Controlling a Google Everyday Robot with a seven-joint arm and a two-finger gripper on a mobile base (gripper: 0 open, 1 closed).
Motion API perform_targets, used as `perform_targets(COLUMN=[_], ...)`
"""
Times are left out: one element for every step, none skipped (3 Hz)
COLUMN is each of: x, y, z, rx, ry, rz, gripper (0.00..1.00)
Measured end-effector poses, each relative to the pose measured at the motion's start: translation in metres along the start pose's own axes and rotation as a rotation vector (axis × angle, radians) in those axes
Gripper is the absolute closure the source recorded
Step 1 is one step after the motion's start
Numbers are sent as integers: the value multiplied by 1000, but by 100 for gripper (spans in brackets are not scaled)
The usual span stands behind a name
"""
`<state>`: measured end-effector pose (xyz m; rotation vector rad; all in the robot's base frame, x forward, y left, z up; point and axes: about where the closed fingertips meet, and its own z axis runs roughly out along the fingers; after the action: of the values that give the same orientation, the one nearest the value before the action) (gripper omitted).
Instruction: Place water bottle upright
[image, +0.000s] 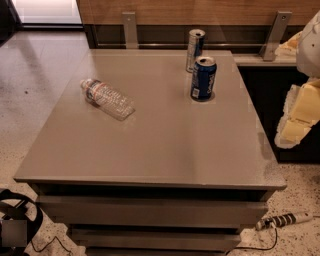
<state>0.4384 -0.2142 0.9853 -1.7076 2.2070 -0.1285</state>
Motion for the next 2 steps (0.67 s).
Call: perform_targets(x=[0,-25], y=[0,-17], z=[0,-10], rx=[0,3], ry=[0,-22], rz=[0,-11], gripper=[0,0])
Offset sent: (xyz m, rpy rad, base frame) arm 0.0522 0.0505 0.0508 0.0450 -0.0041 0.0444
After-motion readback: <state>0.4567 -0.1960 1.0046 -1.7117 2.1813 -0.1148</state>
